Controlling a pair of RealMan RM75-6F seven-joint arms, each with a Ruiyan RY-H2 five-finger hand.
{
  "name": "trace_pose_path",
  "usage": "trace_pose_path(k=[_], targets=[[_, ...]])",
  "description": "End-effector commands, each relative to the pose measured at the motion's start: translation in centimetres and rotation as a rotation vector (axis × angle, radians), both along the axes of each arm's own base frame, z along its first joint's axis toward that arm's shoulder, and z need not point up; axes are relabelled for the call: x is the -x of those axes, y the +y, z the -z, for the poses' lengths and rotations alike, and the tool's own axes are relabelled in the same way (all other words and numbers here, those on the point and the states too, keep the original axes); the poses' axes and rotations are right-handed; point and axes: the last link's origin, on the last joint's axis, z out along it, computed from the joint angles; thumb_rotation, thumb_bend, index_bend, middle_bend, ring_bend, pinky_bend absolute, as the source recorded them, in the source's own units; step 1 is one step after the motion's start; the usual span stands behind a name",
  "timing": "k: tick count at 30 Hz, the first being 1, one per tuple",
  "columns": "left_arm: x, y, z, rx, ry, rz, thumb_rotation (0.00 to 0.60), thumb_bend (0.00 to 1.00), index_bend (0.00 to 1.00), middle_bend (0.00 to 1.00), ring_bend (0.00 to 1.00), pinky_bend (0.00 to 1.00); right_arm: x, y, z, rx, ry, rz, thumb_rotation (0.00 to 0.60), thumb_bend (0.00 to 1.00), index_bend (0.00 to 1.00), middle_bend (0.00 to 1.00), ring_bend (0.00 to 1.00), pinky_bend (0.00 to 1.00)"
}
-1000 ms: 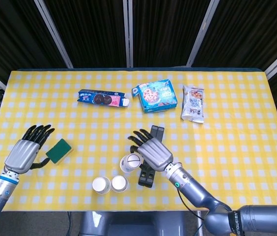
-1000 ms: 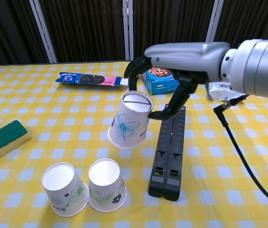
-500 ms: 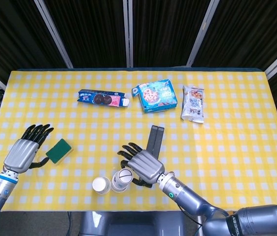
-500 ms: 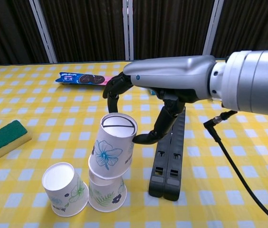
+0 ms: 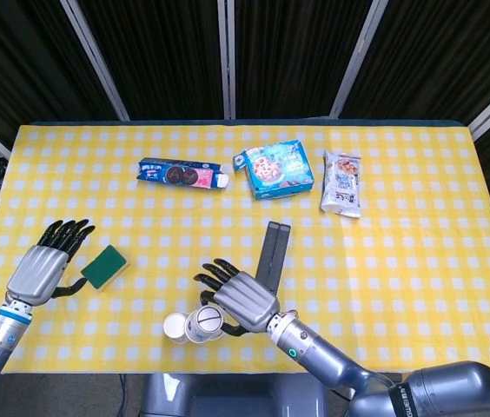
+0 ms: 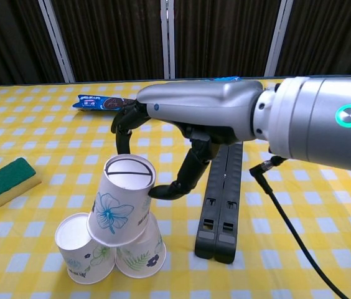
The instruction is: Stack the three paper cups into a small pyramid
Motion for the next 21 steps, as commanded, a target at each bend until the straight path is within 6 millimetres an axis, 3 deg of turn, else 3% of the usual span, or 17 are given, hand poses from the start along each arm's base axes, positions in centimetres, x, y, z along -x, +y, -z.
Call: trace_pose_path(k=[1, 8, 21], targets=[[0.1, 0.1, 0.0, 0.000, -0.002, -0.005, 0.600, 0.28, 0.04, 0.00, 0.00, 0.00, -0.4, 0.2, 0.5, -0.006, -0.013, -0.006, 0.600, 0.22, 0.49, 0.13, 0.00, 0.06], [0.1, 0.0, -0.1, 0.006, 0.000, -0.010, 0.600, 0.28, 0.04, 0.00, 0.00, 0.00, -0.9, 0.4, 1.8, -0.003, -0.006, -0.013, 0.600, 0.23, 0.50, 0.13, 0.00, 0.06], [0.2, 0.1, 0.0, 0.013, 0.004, -0.015, 0.600, 0.28, 0.04, 0.00, 0.00, 0.00, -0.9, 0.0, 2.0, 0.049, 0.012, -0.017, 0.600, 0.22, 0.49, 0.13, 0.00, 0.06]])
